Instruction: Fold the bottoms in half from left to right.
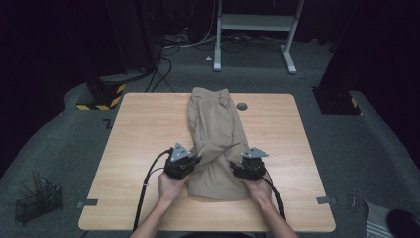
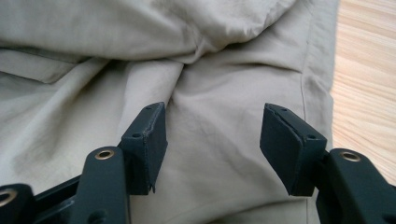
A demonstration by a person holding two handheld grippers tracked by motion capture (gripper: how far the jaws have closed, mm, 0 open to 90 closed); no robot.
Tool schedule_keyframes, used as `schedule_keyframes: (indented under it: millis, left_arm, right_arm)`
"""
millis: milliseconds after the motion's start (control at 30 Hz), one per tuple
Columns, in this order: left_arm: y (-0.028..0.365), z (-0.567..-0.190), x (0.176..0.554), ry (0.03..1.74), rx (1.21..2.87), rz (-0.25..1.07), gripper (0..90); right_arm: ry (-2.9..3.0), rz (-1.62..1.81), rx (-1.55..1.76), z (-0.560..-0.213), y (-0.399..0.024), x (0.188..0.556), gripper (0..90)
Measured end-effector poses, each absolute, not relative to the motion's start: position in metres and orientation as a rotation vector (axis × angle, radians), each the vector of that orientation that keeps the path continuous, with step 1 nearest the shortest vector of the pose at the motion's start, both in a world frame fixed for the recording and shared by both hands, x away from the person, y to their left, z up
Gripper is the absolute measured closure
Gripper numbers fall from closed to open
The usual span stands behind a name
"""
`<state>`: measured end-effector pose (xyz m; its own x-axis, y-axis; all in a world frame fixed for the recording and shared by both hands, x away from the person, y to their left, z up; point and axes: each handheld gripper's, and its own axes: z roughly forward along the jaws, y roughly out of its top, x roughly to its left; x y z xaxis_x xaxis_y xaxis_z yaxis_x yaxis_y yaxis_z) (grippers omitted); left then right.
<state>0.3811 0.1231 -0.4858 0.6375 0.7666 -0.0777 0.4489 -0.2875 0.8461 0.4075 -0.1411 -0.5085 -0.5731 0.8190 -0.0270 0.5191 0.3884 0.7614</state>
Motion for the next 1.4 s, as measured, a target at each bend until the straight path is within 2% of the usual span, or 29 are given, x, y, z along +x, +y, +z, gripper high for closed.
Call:
schedule_keyframes:
  millis: [233, 333, 533, 667, 833, 1133, 1400]
  left_arm:
    - [0.107, -0.515, 0.394, 1.005, 2.012, 0.407, 87.8]
    - [0.109, -0.520, 0.408, 1.026, 2.046, 0.463, 87.8]
    - [0.123, -0.516, 0.440, 1.135, 2.003, 0.460, 87.9]
    - [0.126, -0.490, 0.420, 1.059, 1.917, 0.468, 88.0]
    - [0.117, -0.472, 0.397, 0.954, 1.905, 0.485, 87.7]
    - [0.100, -0.518, 0.401, 1.010, 2.009, 0.436, 87.1]
    - [0.112, -0.523, 0.430, 1.083, 2.019, 0.469, 87.7]
  right_arm:
    - [2.291, 0.961, 1.205, -0.521, -0.146, 0.411, 41.4]
    - [2.275, 0.983, 1.199, -0.524, -0.141, 0.416, 41.3]
    - [2.257, 0.978, 1.219, -0.524, -0.123, 0.435, 41.3]
    - [2.258, 0.980, 1.223, -0.524, -0.115, 0.439, 40.5]
    - [2.297, 1.080, 1.259, -0.523, -0.121, 0.437, 39.4]
    - [2.267, 0.949, 1.215, -0.522, -0.140, 0.412, 40.9]
    - [2.258, 0.975, 1.206, -0.524, -0.127, 0.423, 44.2]
